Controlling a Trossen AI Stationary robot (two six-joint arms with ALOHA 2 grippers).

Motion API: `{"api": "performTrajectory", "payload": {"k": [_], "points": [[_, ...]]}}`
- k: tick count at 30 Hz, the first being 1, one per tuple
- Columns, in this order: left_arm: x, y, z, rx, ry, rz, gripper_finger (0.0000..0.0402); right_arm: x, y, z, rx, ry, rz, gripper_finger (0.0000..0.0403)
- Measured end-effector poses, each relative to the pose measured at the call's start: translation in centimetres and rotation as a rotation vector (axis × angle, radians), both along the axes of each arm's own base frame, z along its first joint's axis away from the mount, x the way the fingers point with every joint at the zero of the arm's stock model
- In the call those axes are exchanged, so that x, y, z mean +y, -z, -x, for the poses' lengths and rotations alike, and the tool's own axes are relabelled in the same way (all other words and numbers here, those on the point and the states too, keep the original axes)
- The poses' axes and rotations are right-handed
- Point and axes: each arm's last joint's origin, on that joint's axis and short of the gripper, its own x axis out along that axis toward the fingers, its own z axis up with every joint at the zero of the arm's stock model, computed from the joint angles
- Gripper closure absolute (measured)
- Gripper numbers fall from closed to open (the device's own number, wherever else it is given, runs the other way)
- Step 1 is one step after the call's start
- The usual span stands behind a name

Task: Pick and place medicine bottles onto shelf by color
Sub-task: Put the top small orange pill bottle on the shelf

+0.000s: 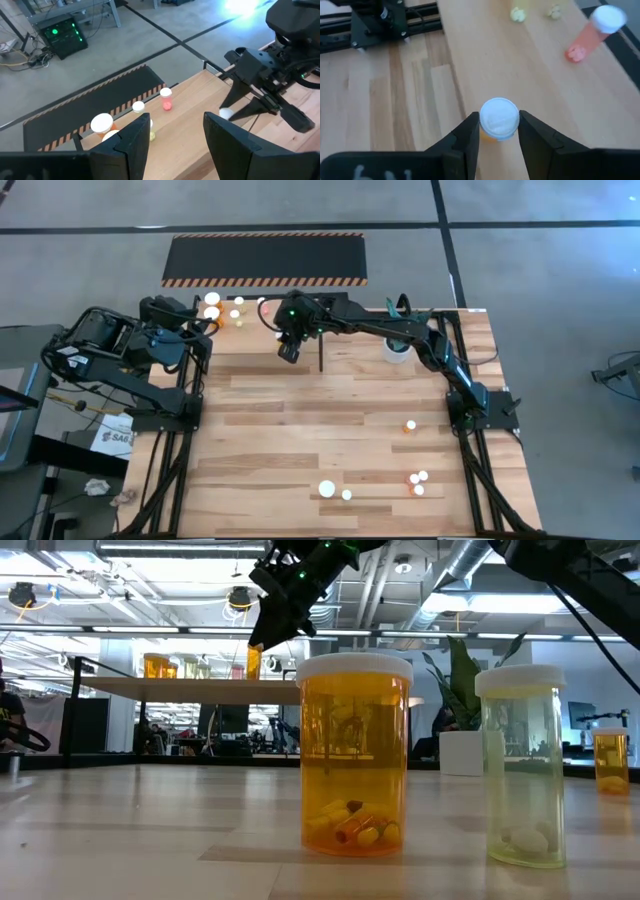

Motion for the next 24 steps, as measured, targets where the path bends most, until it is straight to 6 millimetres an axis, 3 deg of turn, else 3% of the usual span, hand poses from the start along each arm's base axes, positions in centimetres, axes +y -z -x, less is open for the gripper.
{"api": "performTrajectory", "payload": {"k": [24], "points": [[0.1,-0.1,0.1,-0.019,-0.034,-0.03,0.0228,-7.3,-0.7,2.0,-0.086,0.135,0.053,0.0263]]}}
